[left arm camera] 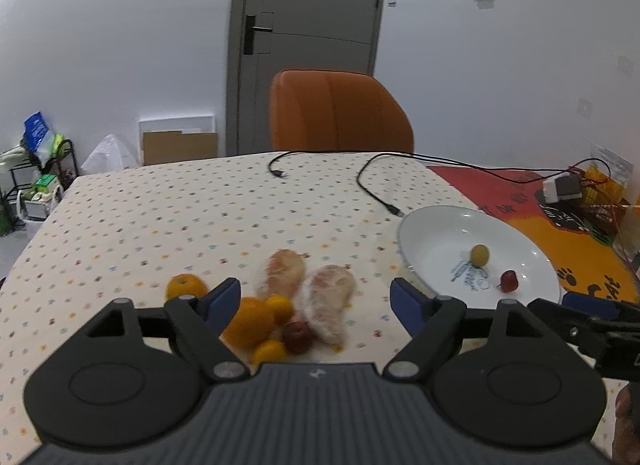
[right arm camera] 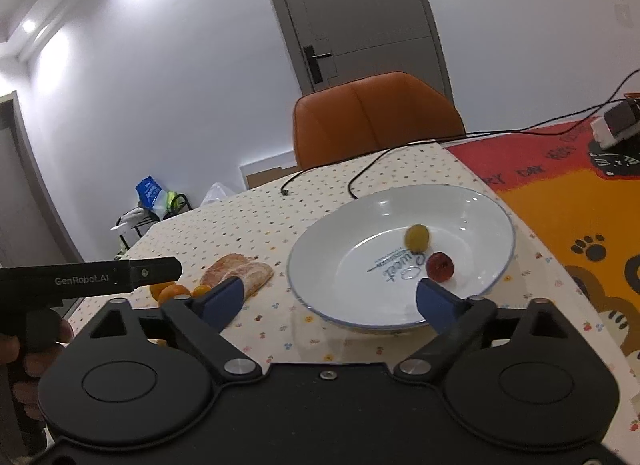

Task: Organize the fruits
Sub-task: 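Move both tools back toward the fruit cluster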

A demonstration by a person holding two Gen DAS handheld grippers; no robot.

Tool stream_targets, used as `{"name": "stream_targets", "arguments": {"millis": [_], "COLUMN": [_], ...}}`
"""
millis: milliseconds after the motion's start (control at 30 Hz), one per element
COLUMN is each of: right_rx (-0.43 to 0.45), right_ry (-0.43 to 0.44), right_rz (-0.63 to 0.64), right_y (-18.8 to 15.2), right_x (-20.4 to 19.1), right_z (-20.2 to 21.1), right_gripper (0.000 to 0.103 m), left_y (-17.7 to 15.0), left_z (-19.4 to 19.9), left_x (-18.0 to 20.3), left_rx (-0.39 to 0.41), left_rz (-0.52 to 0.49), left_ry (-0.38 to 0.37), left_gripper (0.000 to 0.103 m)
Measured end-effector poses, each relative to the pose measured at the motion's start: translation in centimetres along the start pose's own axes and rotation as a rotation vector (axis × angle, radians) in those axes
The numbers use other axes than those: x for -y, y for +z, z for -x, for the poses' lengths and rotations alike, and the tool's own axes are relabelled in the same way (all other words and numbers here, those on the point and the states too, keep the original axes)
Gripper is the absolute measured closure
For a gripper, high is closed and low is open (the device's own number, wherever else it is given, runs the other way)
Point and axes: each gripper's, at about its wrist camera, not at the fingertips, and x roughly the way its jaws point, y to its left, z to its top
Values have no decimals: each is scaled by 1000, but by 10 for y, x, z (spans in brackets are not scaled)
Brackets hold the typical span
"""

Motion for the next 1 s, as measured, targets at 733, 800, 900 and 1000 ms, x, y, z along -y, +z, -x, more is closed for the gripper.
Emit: {"name": "stream_targets", "arguments": {"millis": [733, 800, 900, 1000], "right_rx": [-77, -81, -91, -95], "right_ry": [58, 67, 75, 84], "right_rz": [55, 63, 73, 82], "right_y": [-7, -8, -7, -7], "right_x": [-41, -44, -49, -52], "right_z": [-22, -24, -28, -31], "right_gripper": [0, 0, 0, 0], "left_y": [-23, -23, -23, -22], "left_z": [6, 5, 4, 2], "left_x": [-55, -59, -62, -64], "left_rx": [-33, -29, -31, -27], "left_rz": [87, 94, 99, 104], "left_ry": [64, 64, 60, 54], "left_gripper": [22, 22, 22, 22]}}
